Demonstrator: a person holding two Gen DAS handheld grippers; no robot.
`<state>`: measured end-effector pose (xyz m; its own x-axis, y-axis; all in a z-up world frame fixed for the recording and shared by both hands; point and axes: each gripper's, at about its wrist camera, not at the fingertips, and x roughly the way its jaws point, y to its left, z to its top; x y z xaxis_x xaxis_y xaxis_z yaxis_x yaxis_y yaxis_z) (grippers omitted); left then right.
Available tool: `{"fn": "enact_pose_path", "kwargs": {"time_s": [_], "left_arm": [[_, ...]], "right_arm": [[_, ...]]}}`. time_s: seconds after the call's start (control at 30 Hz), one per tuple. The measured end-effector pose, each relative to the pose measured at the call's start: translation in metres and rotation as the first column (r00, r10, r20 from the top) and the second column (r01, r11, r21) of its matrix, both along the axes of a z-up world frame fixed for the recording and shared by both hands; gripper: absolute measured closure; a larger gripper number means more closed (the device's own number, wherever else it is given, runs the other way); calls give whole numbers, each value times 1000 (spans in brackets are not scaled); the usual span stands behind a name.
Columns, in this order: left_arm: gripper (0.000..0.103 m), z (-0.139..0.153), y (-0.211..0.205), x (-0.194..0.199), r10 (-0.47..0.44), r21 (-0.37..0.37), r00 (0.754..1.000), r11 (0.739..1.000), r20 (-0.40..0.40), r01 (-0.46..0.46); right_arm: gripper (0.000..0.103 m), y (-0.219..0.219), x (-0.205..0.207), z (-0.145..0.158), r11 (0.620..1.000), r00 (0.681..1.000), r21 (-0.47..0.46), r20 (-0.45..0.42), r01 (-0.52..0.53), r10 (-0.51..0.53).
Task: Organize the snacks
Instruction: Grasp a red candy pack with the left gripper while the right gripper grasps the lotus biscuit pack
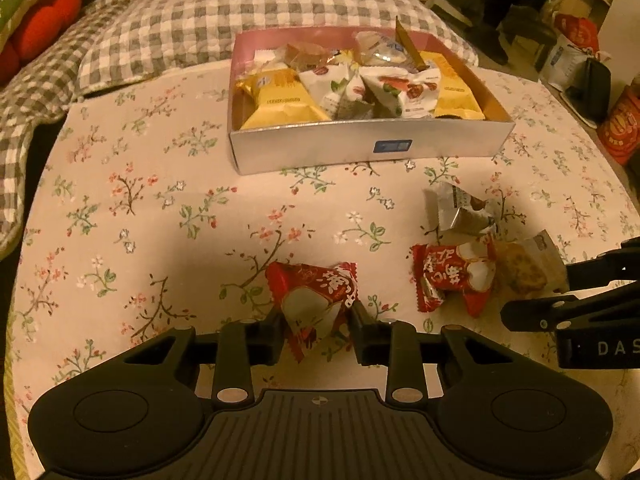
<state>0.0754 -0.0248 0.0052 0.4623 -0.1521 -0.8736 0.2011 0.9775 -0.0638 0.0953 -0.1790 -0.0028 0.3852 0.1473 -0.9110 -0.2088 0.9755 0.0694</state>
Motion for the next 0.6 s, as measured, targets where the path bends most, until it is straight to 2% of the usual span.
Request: {"fn": "enact_pose_path", "kwargs": {"time_s": [0.6], "left_arm": [[73,12,4,1,18,-23,999,1000,30,-17]], "right_arm": [[55,-10,1,10,999,999,35,28,23,-24]]}}
